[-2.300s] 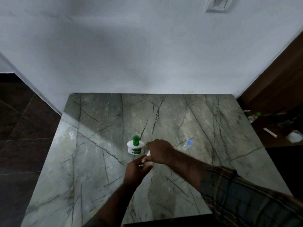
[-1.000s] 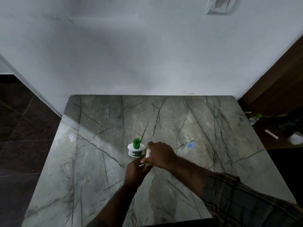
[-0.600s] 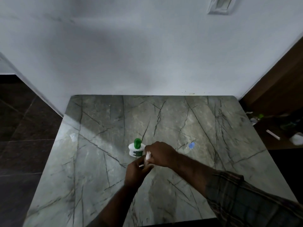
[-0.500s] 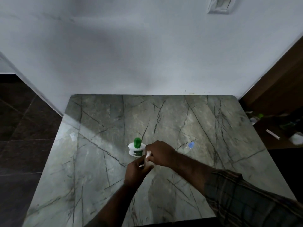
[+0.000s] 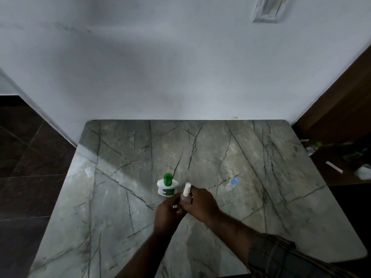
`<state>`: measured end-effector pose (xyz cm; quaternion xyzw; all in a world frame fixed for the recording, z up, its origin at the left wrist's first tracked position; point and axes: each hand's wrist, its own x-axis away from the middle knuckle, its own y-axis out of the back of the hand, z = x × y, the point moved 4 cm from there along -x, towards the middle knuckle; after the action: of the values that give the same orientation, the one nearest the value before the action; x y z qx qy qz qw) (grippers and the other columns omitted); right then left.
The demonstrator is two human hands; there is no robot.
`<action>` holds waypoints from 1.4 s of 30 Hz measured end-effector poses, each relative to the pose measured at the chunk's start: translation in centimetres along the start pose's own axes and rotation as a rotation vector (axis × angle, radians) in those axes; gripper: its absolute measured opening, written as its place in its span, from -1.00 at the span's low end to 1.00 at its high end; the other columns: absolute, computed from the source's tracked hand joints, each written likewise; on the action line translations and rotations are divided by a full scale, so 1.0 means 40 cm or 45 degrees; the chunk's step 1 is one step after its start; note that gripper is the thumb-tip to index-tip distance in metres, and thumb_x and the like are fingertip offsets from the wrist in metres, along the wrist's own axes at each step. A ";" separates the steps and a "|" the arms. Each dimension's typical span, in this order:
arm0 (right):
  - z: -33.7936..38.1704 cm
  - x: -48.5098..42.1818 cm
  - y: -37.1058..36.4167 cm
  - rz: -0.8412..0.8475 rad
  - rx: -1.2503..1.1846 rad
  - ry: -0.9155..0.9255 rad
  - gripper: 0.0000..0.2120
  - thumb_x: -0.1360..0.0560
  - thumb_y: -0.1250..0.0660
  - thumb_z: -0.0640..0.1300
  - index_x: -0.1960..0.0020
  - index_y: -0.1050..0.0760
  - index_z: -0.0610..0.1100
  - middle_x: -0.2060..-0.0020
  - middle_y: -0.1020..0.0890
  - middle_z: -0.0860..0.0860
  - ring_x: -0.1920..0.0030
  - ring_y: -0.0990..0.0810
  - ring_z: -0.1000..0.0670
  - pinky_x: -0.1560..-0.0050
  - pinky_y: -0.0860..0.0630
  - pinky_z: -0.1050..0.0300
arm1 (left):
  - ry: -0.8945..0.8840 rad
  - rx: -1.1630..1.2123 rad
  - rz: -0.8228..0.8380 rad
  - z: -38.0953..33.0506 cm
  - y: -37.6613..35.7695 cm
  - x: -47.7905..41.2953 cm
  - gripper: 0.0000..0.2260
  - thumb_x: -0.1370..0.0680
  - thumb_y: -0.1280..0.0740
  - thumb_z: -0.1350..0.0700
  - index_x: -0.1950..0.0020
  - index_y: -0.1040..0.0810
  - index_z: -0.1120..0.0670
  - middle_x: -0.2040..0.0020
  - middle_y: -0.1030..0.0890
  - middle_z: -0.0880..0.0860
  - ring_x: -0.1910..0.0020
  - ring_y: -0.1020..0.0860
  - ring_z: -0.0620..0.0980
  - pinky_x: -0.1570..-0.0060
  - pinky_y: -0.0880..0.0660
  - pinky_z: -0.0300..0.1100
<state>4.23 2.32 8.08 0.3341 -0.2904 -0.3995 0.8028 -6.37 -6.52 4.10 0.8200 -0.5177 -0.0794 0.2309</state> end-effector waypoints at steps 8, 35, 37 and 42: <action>-0.110 -0.063 0.022 -0.206 0.022 -0.052 -0.61 -0.41 -0.42 0.13 -0.15 -0.53 -0.05 0.05 -0.68 0.02 -0.01 -0.65 -0.01 0.00 -0.51 0.17 | 0.253 -0.135 0.027 0.093 0.021 0.097 -0.78 -0.43 -0.53 0.00 -0.06 -0.66 -0.09 0.15 -0.67 -0.19 0.17 -0.63 -0.29 0.16 -0.59 -0.34; -0.242 -0.071 0.018 -0.247 -0.037 -0.084 -0.40 -0.44 -0.43 0.04 -0.43 -0.32 0.00 -0.35 -0.48 0.08 -0.28 -0.52 0.04 -0.13 -0.53 0.17 | 0.366 -0.279 0.189 0.237 0.066 0.274 -0.85 -0.38 -0.55 -0.05 0.22 -0.60 -0.26 0.39 -0.62 -0.29 0.37 -0.61 -0.34 0.31 -0.49 -0.48; -0.239 -0.060 0.087 -0.475 0.118 -0.006 -0.55 -0.46 -0.38 0.03 -0.32 -0.39 0.04 -0.26 -0.51 0.10 -0.20 -0.53 0.06 0.01 -0.52 0.24 | 0.318 -0.262 0.184 0.234 0.066 0.255 -0.85 -0.40 -0.54 -0.03 0.20 -0.60 -0.25 0.40 -0.63 -0.26 0.40 -0.61 -0.31 0.32 -0.52 -0.43; -0.309 -0.078 0.208 -0.478 0.273 -0.173 -0.55 -0.42 -0.43 -0.08 -0.29 -0.47 -0.03 -0.29 -0.50 0.01 -0.30 -0.47 -0.06 -0.14 -0.54 0.04 | 0.311 -0.243 0.173 0.212 0.039 0.205 -0.86 -0.43 -0.52 -0.03 0.25 -0.61 -0.23 0.38 -0.64 -0.23 0.41 -0.61 -0.26 0.30 -0.58 -0.30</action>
<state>15.41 12.51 6.32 0.4380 -0.3174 -0.5304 0.6527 -7.09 -16.85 -1.77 0.7609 -0.5303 -0.0121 0.3737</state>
